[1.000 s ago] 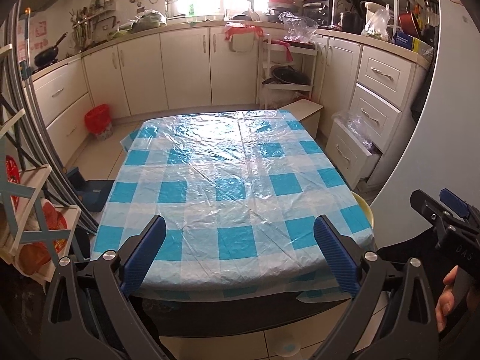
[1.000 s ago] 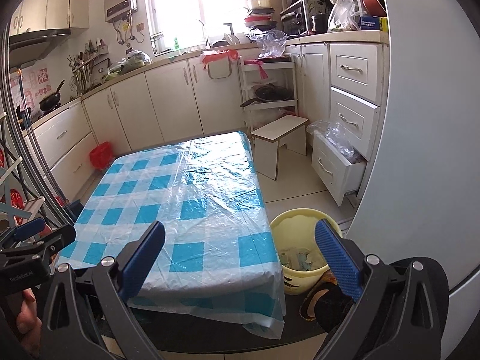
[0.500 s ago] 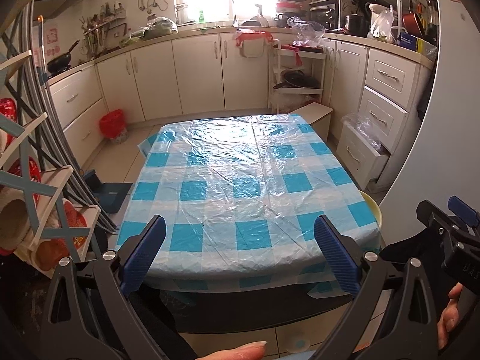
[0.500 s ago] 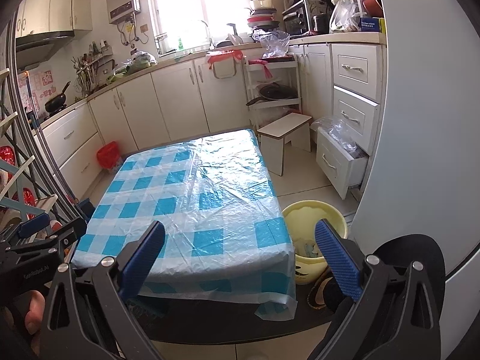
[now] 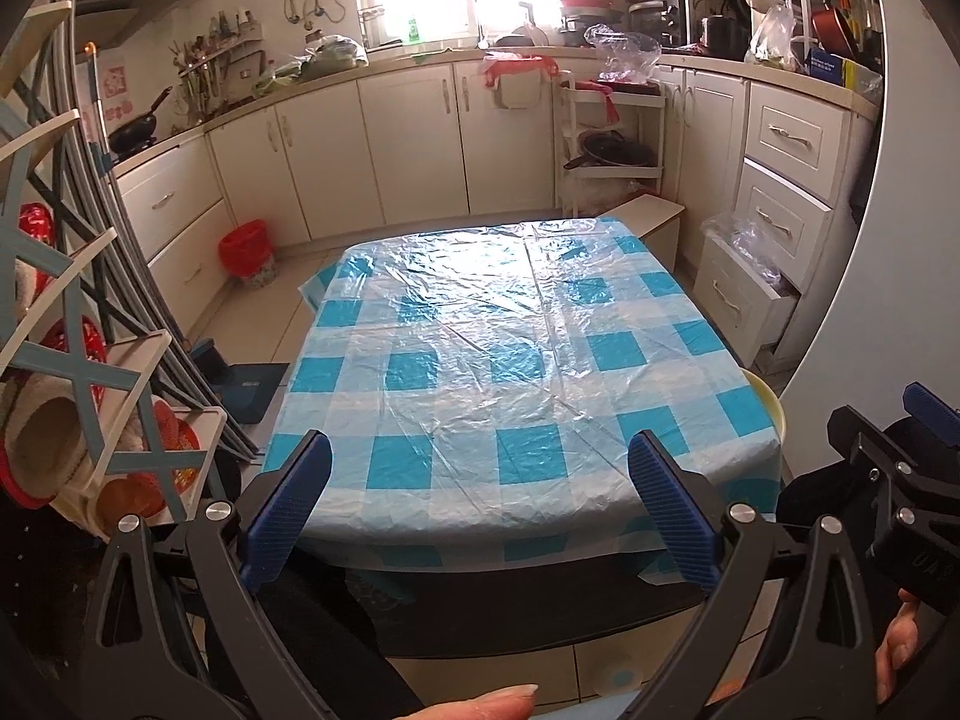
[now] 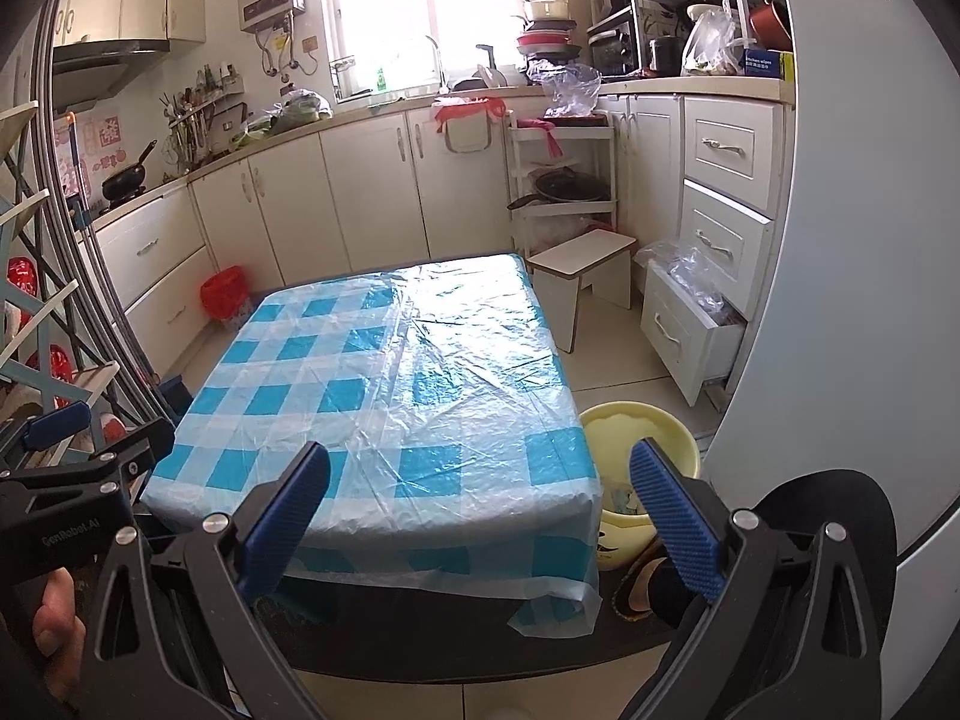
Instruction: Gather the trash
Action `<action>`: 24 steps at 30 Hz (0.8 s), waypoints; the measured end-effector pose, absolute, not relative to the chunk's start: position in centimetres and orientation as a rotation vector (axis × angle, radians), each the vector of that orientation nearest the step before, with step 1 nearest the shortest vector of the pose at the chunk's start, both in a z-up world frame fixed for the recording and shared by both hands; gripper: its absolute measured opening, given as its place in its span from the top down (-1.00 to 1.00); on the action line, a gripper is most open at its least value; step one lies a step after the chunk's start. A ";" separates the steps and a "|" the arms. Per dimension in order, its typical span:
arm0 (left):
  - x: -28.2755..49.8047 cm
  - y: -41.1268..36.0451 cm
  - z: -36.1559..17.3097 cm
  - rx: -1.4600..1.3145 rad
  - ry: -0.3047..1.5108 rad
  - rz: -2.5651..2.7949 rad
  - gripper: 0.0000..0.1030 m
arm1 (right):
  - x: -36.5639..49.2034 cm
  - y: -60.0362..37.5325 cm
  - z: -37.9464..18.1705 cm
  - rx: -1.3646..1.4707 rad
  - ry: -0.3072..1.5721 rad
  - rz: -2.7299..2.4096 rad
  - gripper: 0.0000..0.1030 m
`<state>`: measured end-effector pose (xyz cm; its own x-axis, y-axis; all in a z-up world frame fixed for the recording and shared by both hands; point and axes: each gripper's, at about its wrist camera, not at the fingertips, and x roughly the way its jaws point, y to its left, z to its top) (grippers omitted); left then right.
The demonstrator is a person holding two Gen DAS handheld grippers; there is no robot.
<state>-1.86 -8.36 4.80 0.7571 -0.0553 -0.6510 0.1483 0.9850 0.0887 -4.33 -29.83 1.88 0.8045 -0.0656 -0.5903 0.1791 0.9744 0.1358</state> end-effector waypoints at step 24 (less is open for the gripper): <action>-2.4 -8.1 5.4 0.147 0.706 -0.089 -0.85 | -4.5 -29.3 1.8 0.169 0.627 -0.114 -0.86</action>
